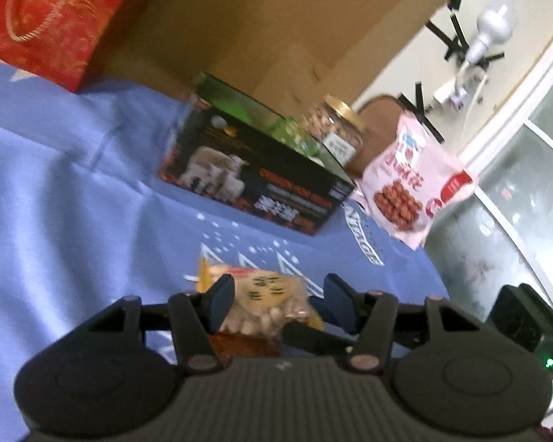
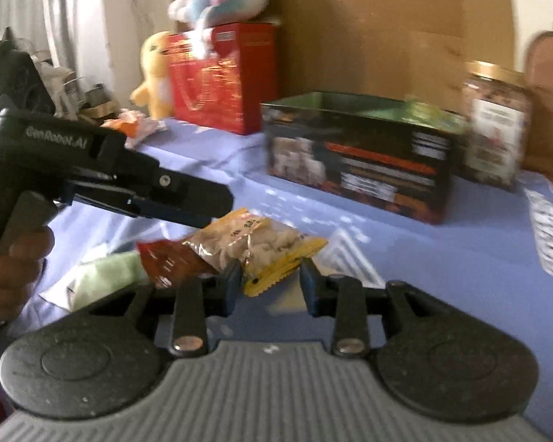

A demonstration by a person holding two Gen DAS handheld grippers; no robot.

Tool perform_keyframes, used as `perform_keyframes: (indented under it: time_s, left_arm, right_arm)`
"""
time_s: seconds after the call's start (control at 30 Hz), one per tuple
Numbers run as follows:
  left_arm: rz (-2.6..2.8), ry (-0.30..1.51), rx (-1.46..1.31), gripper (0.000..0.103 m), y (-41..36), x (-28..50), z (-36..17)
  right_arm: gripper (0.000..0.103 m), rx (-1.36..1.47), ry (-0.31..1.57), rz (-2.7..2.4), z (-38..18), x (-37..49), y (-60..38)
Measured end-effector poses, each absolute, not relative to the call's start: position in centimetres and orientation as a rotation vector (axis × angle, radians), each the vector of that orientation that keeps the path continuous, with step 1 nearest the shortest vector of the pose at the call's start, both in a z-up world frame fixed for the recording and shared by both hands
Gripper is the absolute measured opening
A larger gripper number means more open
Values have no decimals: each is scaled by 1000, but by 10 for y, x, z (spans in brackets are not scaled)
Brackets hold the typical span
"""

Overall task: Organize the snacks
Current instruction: 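Move the left tool to the clear peanut bag with yellow edge, then grasp the clear peanut bag with the left tool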

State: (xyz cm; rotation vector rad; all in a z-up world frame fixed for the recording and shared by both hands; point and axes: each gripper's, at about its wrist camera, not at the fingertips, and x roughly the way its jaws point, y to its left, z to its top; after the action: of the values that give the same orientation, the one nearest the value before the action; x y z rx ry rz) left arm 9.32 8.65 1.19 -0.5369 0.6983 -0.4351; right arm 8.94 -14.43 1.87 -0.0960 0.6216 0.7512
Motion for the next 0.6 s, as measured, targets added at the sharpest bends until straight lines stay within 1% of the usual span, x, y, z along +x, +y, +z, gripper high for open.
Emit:
perform_keyframes:
  time_s: [0.1,0.17,0.2,0.33,0.43,0.5,0.53,0.6]
  left_arm:
    - [-400,687,-543,55,98,90,11]
    - [-393,684,-556,56,105,89,10]
    - [-386,680,-557,56,108,89,10]
    - [-341,684,-576,62,116,97,7]
    - [-306,704,-596,69,121,103,0]
    - [-307,726,-611,69,122,107,-5]
    - [-318,737,-625,67,121,109,-9]
    - [-336,738,-632,67,116,113,-11]
  right_arm:
    - [40,-84,622,755,12,97,-134]
    - [50,-38,643,742,10,103,-139]
    - [53,-2,662,738,9,107,-144]
    - [55,87,686,748,7,111,-153]
    - [61,47,680,756,8,107,-147]
    - [64,16,674,760,9,106,-142]
    - [65,0,672,769,10,109,-139]
    - [65,-29,663,773,11,113,-131]
